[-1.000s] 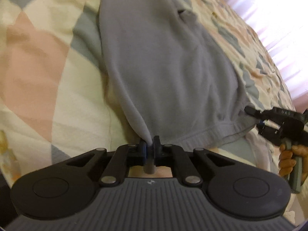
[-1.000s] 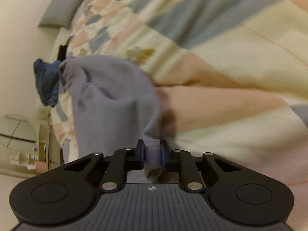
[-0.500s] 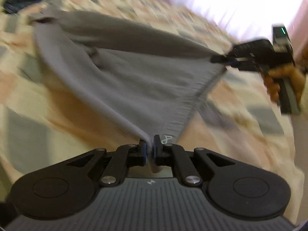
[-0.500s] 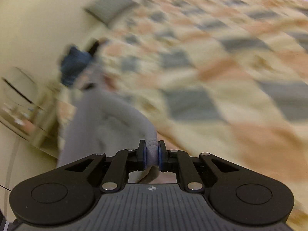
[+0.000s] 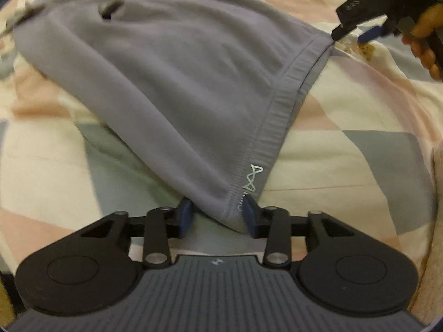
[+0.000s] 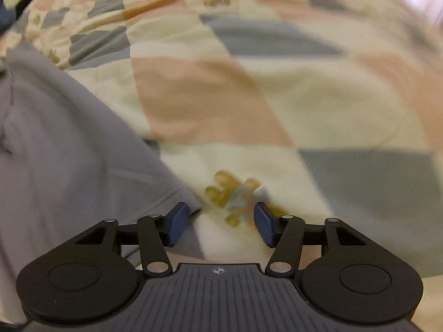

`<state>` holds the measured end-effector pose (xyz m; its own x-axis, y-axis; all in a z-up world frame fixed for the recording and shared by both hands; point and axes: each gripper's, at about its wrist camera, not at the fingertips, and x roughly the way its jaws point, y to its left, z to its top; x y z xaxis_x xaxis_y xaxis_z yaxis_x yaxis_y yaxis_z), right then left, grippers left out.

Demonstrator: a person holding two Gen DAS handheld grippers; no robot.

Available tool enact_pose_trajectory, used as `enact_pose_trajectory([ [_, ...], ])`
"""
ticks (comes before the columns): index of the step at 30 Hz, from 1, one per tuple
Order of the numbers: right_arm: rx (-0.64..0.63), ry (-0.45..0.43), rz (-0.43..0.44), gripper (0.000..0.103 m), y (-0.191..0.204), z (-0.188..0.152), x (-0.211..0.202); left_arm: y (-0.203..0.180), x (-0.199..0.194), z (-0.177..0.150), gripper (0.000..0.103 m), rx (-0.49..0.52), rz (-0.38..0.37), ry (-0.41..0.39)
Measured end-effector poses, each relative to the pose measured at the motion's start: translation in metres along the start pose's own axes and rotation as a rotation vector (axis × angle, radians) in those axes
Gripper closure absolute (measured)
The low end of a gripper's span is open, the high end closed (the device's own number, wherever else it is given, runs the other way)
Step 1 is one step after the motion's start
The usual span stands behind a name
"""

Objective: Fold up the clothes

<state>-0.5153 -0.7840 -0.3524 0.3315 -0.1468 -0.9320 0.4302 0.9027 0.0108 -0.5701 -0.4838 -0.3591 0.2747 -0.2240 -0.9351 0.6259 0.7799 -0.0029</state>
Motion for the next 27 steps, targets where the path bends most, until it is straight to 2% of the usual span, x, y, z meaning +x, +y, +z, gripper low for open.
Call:
enact_pose_trajectory([
  [2,-0.015,-0.032,-0.053,0.043,0.008,-0.003,-0.010,0.000,-0.011,0.005,0.069,0.013,-0.004,-0.016],
  [9,0.015,-0.062,-0.053,0.042,0.016,0.000,-0.024,-0.008,-0.026,0.018,0.070,0.032,-0.015,-0.033],
  [17,0.018,-0.090,-0.025,0.043,0.018,0.001,-0.032,-0.006,-0.043,0.005,0.070,0.038,-0.021,-0.032],
  [19,0.038,-0.098,0.015,0.042,0.010,-0.001,-0.034,-0.003,-0.039,0.007,0.069,0.026,-0.011,0.018],
  [22,0.084,-0.071,0.033,0.042,-0.005,-0.006,-0.031,0.001,-0.025,0.017,0.070,-0.005,0.045,0.142],
  [24,0.094,-0.058,0.040,0.043,-0.010,-0.010,-0.032,0.005,-0.023,0.021,0.071,-0.027,0.089,0.168],
  [27,0.086,-0.046,0.036,0.042,-0.010,-0.014,-0.034,0.010,-0.024,0.027,0.071,-0.067,0.112,0.183],
])
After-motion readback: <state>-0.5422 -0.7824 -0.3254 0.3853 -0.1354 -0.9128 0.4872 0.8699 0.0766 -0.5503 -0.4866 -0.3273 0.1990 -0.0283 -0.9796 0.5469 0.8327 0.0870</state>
